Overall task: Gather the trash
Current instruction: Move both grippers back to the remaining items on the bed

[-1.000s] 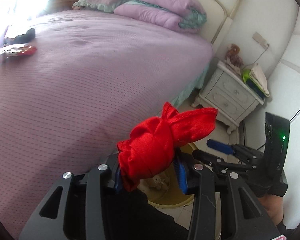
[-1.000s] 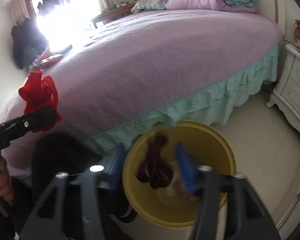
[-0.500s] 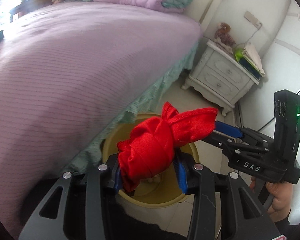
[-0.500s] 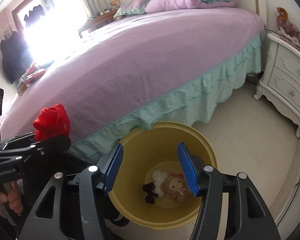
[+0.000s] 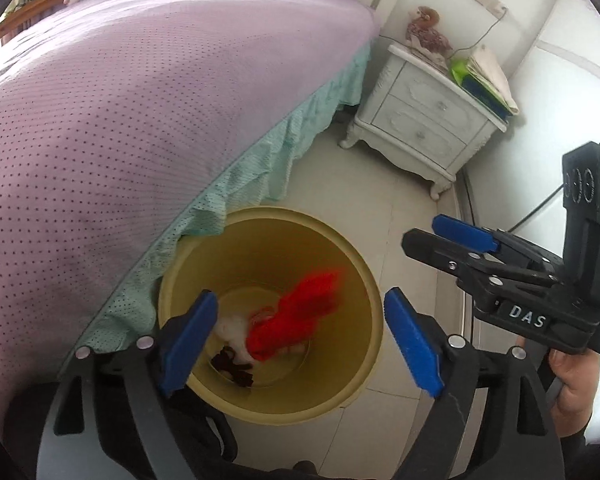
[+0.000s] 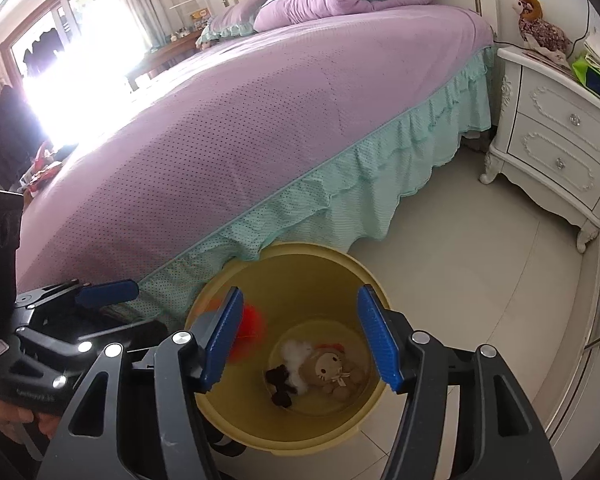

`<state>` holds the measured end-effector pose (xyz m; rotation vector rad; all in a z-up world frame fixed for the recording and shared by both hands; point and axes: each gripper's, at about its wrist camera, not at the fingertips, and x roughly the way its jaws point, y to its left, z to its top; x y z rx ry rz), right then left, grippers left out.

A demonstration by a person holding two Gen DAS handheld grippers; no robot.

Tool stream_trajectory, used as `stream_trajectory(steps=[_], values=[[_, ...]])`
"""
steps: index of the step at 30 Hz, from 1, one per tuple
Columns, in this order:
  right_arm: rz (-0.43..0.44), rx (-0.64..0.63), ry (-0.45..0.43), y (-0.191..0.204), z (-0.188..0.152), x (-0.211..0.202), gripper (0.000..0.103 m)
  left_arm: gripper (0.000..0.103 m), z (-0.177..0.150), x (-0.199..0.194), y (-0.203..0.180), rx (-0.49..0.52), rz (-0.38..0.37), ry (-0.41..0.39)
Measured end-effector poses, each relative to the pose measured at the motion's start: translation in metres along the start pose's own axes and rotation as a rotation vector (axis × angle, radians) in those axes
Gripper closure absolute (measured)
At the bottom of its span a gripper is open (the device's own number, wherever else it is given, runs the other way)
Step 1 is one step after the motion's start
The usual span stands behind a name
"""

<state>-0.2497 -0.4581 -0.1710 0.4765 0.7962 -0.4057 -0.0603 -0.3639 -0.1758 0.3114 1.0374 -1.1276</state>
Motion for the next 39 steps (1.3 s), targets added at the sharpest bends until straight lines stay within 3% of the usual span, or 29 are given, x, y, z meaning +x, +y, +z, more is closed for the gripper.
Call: stream_trajectory(steps=[8,13,23,27,31,37,39], values=[[0.021,-0.03,-0.002,0.015,0.003,-0.002,0.044,0.011,-0.005,-0.014,0.004,0.007,0.019,-0.016],[0.077,-0.091,-0.017,0.043,0.007,-0.007,0.041,0.011,-0.009,-0.042,0.013,-0.003,0.052,-0.08],[0.25,-0.27,-0.138,0.134,0.032,-0.026,0.024,0.004,-0.029,-0.155,0.072,-0.137,0.308,-0.332],[0.328,-0.335,-0.215,0.179,0.044,-0.036,0.008,0.004,-0.038,-0.199,0.097,-0.201,0.419,-0.409],[0.396,-0.386,-0.282,0.216,0.053,-0.045,0.008,0.004,-0.049,-0.239,0.12,-0.258,0.535,-0.477],[0.491,-0.391,-0.399,0.26,0.075,-0.049,0.008,0.004,-0.065,-0.277,0.156,-0.369,0.612,-0.544],[0.496,-0.419,-0.4,0.276,0.082,-0.044,0.008,0.004,-0.068,-0.284,0.165,-0.395,0.63,-0.552]])
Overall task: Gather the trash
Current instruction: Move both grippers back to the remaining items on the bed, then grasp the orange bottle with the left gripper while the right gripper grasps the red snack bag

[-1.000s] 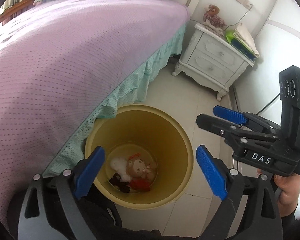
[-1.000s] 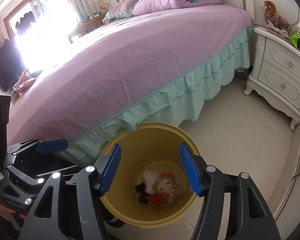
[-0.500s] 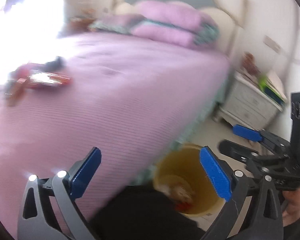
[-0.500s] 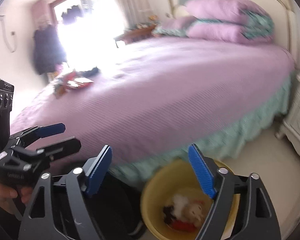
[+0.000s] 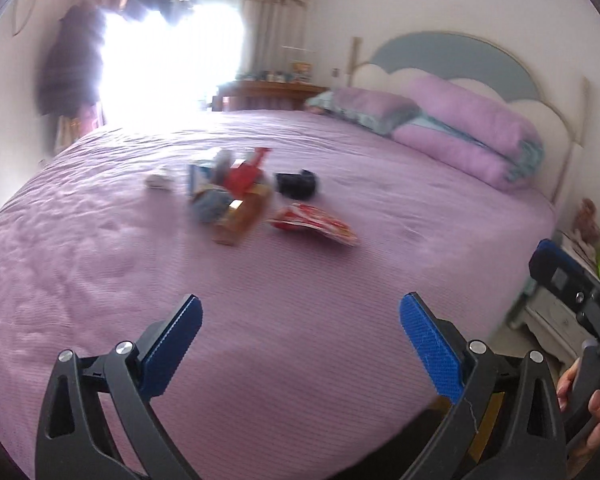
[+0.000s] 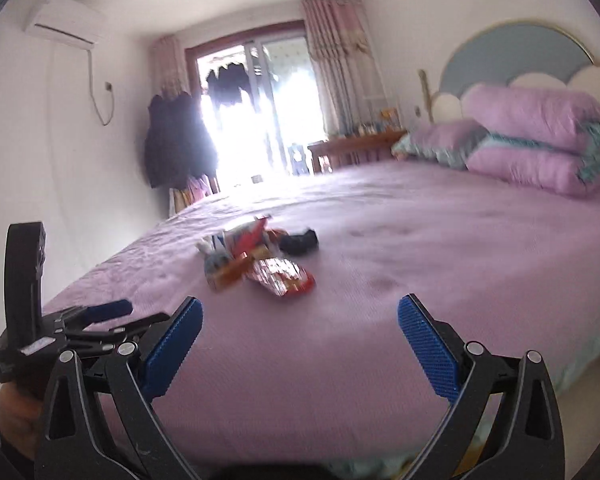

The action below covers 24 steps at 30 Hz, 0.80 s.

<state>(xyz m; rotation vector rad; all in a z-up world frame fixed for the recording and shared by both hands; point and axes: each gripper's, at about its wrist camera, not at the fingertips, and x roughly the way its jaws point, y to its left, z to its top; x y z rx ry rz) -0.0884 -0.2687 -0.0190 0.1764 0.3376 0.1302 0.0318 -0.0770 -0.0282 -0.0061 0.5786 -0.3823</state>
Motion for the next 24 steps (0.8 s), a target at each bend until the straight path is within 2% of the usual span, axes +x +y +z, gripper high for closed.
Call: stream_trajectory(steps=[4,10,19,24], values=[[0.103,0.001,0.034,0.008,0.01,0.035,0.008,0.004,0.006,0.01,0.02,-0.026,0.041,-0.001],[0.231,-0.01,0.124,0.012,0.02,0.084,0.008,0.004,0.018,0.035,0.038,-0.032,0.022,0.018],[0.225,-0.149,0.268,0.01,0.026,0.153,0.008,0.004,0.033,0.088,0.067,-0.097,0.009,0.082],[0.27,-0.218,0.381,0.007,0.023,0.198,0.008,0.004,0.039,0.114,0.074,-0.086,0.014,0.12]])
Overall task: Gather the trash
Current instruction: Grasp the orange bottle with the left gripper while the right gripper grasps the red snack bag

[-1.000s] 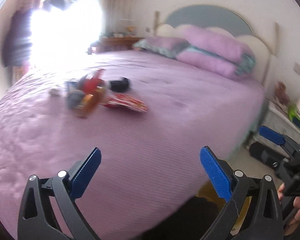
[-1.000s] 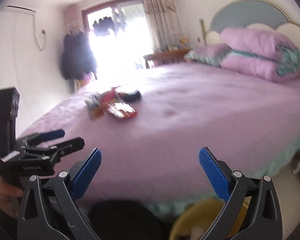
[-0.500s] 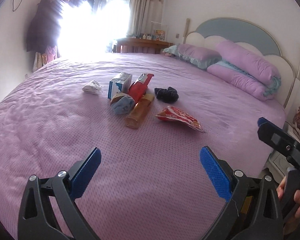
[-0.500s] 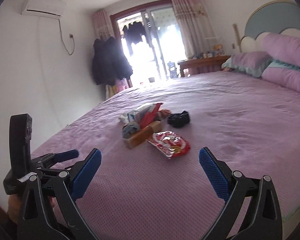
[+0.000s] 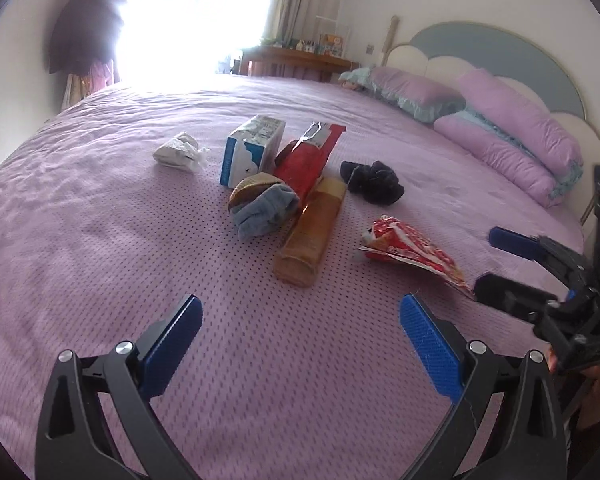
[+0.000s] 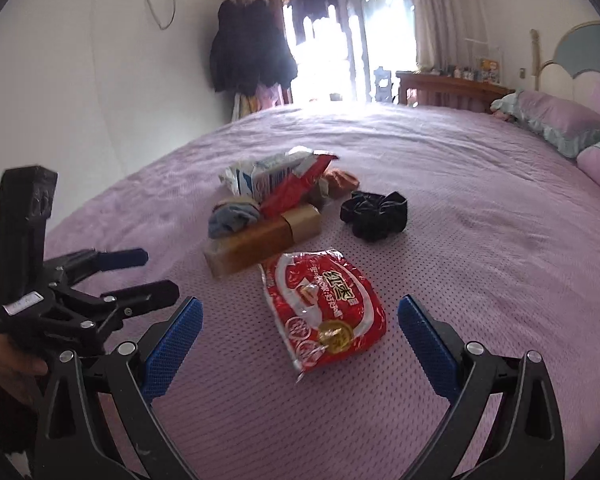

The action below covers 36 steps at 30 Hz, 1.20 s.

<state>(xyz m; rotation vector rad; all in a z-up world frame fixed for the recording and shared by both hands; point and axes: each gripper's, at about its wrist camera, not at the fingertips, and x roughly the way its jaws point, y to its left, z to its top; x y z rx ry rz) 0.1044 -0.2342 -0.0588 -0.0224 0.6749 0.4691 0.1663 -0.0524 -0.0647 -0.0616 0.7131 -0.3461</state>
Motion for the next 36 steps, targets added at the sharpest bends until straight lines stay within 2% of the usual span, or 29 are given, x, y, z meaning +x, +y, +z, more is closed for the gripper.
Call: stream_trajectory(steps=[5,8,12,14,15,17,19,24,29,32,34,35,36], values=[[0.052,0.007,0.122,-0.019,0.011,0.035,0.008,0.004,0.006,0.013,0.002,0.006,-0.013,0.024],[0.119,0.054,0.184,-0.03,0.015,0.056,0.008,0.004,0.008,0.017,0.0,0.024,-0.012,0.031],[0.087,0.05,0.253,-0.03,0.02,0.074,0.009,0.004,0.01,0.024,-0.001,0.032,-0.012,0.059],[0.079,0.014,0.237,-0.024,0.019,0.072,0.018,0.004,0.012,0.029,0.0,0.028,-0.013,0.076],[0.075,-0.001,0.232,-0.022,0.018,0.07,0.029,0.004,0.013,0.032,0.001,0.024,-0.016,0.086],[0.059,-0.009,0.21,-0.02,0.015,0.063,0.035,0.004,0.015,0.037,0.003,0.014,-0.02,0.099],[0.062,0.005,0.2,-0.022,0.011,0.056,0.048,0.004,0.017,0.041,0.004,0.008,-0.022,0.111],[0.086,0.05,0.131,-0.03,0.006,0.033,0.05,0.004,0.024,0.052,0.004,-0.007,-0.039,0.122],[0.092,0.069,0.12,-0.036,0.005,0.02,0.049,0.007,0.033,0.066,0.003,-0.012,-0.051,0.133],[0.091,0.071,0.116,-0.038,0.004,0.015,0.048,0.024,0.036,0.072,-0.001,0.008,-0.03,0.148],[0.1,0.078,0.118,-0.038,0.002,0.014,0.046,0.042,0.037,0.075,-0.002,0.02,-0.018,0.159],[0.105,0.085,0.115,-0.038,0.003,0.014,0.046,0.044,0.037,0.077,-0.003,0.024,-0.006,0.165],[0.114,0.095,0.113,-0.039,0.002,0.014,0.046,0.055,0.037,0.078,-0.003,0.029,0.008,0.167]])
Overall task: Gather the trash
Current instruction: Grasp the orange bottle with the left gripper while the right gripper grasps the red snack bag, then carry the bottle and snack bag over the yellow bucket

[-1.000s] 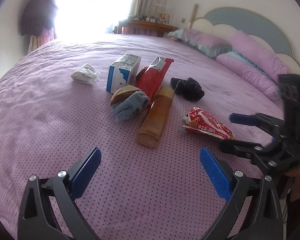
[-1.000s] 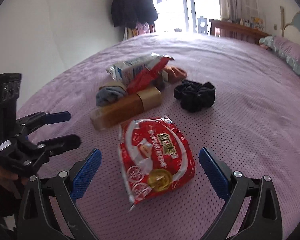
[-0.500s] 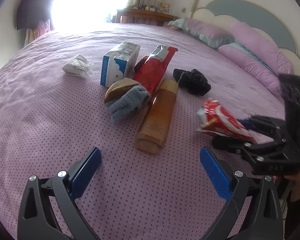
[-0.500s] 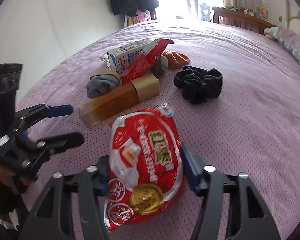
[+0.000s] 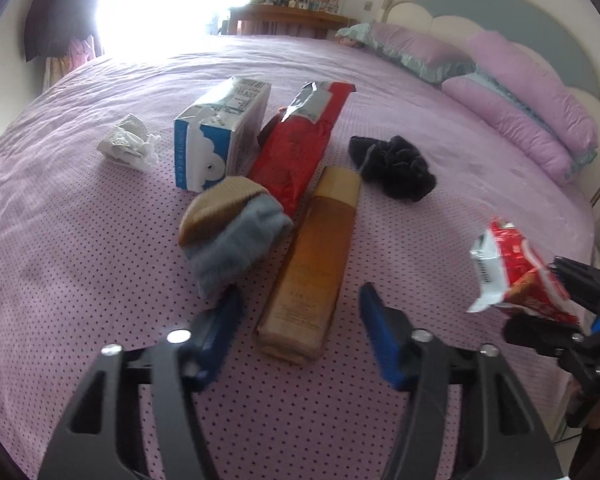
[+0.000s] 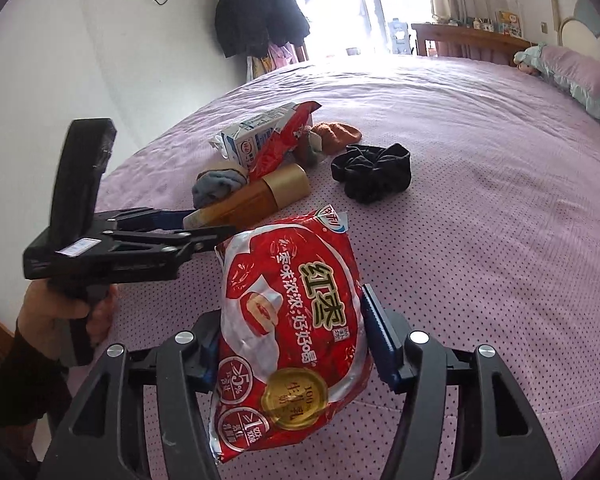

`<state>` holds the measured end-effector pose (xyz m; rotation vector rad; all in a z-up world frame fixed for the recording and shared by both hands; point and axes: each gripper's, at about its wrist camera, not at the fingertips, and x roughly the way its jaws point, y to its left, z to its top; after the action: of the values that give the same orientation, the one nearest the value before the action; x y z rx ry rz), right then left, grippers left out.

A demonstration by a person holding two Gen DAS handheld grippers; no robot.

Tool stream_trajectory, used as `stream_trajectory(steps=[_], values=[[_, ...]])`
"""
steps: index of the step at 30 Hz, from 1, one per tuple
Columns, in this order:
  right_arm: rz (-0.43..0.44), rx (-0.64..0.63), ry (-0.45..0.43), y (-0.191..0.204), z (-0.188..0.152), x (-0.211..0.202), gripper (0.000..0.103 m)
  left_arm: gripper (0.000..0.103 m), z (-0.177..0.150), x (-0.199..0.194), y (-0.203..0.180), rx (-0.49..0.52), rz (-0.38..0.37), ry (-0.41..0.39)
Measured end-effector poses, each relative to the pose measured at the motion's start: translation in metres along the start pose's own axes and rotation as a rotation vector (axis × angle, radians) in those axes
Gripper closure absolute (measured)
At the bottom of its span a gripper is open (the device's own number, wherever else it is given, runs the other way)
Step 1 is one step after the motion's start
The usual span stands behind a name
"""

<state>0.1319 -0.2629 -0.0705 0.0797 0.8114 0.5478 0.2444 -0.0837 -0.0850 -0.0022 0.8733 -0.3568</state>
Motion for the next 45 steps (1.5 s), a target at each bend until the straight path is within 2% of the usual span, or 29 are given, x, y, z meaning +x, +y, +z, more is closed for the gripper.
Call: stream_trajectory(steps=[1,5,7,19,28,35,41,45], values=[[0.004,0.007,-0.001,-0.001,0.0,0.0,0.046,0.061,0.001,0.001,-0.001,0.007,0.009,0.004],[0.004,0.005,-0.006,0.002,-0.004,-0.003,0.046,0.065,-0.001,-0.002,-0.002,0.015,0.012,-0.004],[0.001,-0.004,-0.007,0.004,-0.005,-0.005,0.046,0.07,-0.005,-0.007,-0.002,0.018,-0.003,-0.016],[-0.003,0.017,-0.039,0.017,-0.031,-0.037,0.048,0.071,-0.053,-0.056,-0.023,0.032,-0.157,-0.085],[-0.03,0.051,-0.093,0.029,-0.064,-0.086,0.048,0.071,-0.079,-0.084,-0.066,0.093,-0.255,-0.09],[-0.101,0.114,-0.138,0.031,-0.116,-0.145,0.048,0.071,-0.104,-0.1,-0.115,0.182,-0.331,-0.081],[-0.192,0.221,-0.151,0.025,-0.183,-0.193,0.048,0.071,-0.129,-0.104,-0.165,0.263,-0.408,-0.051],[-0.248,0.307,-0.144,0.019,-0.228,-0.21,0.048,0.071,-0.152,-0.099,-0.196,0.316,-0.463,-0.005]])
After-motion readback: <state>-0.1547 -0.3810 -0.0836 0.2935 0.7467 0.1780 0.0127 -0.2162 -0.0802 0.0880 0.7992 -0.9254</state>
